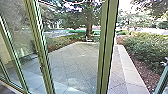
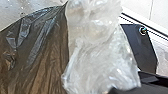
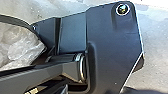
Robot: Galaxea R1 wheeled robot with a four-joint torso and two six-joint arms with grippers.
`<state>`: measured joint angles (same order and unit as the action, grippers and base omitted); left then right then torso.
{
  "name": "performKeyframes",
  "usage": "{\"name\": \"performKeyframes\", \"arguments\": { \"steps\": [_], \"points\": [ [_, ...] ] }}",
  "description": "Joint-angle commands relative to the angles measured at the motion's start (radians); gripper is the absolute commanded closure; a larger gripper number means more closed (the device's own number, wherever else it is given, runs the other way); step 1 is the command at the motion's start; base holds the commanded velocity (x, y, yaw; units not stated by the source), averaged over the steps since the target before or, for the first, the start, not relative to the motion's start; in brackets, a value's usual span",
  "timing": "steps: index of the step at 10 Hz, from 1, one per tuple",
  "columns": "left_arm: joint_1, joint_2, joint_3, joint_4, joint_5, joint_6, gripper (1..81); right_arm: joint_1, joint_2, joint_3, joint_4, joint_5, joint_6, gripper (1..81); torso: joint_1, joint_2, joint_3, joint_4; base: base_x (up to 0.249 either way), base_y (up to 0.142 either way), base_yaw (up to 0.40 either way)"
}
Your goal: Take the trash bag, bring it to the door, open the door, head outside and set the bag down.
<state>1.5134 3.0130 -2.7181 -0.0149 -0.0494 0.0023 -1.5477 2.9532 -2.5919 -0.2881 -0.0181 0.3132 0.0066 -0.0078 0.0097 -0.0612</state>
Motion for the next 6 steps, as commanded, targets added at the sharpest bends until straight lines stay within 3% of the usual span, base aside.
{"name": "performKeyframes", "arguments": {
  "steps": [1,6],
  "points": [
    [-0.048,0.003,-0.003,0.01,0.051,0.008,81.1,0.042,0.014,-0.003,-0.011,-0.042,-0.002,1.0,0.0,0.0,0.0,0.0,0.0,0.0,0.0],
    [-0.048,0.006,-0.003,0.009,0.052,0.008,81.1,0.023,0.049,-0.039,-0.013,-0.042,-0.002,1.0,0.0,0.0,0.0,0.0,0.0,0.0,0.0]
  ]
}}
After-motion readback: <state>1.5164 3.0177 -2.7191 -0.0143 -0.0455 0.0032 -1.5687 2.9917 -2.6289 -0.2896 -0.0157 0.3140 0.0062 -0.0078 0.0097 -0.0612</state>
